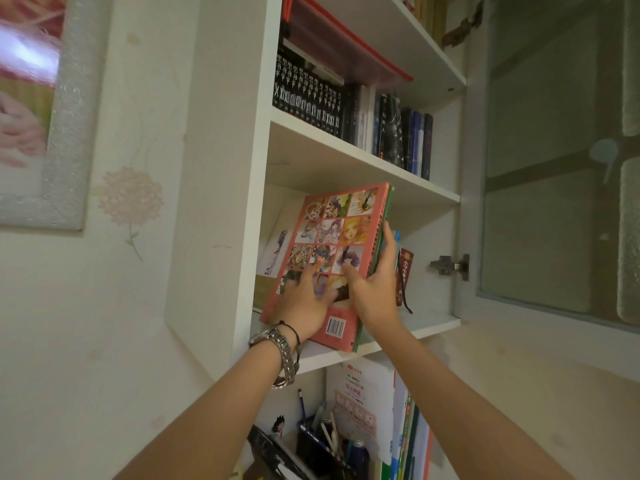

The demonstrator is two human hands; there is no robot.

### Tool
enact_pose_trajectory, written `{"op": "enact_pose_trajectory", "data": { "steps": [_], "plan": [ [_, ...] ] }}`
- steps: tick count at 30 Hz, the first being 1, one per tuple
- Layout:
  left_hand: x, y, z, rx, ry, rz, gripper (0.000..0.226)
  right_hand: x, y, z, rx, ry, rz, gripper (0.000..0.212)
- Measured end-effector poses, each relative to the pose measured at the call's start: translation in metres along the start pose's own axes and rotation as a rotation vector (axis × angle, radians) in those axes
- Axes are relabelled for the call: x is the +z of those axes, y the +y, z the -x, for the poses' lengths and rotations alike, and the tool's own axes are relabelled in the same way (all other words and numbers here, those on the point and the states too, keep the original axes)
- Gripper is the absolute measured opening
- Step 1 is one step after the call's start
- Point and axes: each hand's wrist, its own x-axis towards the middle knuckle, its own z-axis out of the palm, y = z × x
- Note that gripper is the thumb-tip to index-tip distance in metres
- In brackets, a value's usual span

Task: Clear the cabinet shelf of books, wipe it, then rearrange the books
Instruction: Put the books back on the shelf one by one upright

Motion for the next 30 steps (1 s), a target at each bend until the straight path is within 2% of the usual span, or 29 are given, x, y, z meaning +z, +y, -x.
{"op": "enact_pose_trajectory", "data": {
  "steps": [5, 9, 19, 24, 27, 30],
  "plan": [
    [0.002, -0.001, 0.001, 0.04, -0.031, 0.037, 0.062, -0.041, -0.001, 0.028, 0.105, -0.22, -0.053, 0.078],
    [0.001, -0.003, -0.002, 0.044, -0.042, 0.058, 0.066, -0.056, 0.004, 0.046, 0.135, -0.36, 0.042, 0.093],
    [0.0, -0.006, -0.007, -0.023, 0.0, 0.055, 0.057, -0.029, 0.008, 0.046, 0.094, -0.299, 0.113, 0.091],
    [-0.003, -0.002, -0.002, -0.052, 0.01, 0.146, 0.047, -0.007, 0.026, 0.036, 0.087, -0.294, 0.122, 0.1],
    [-0.003, 0.0, 0.001, -0.014, 0.017, 0.211, 0.032, 0.009, 0.041, 0.029, 0.065, -0.295, 0.157, 0.097],
    [0.0, -0.003, 0.0, -0.01, 0.034, 0.202, 0.044, 0.018, 0.053, 0.023, 0.075, -0.307, 0.186, 0.102]
  ]
}}
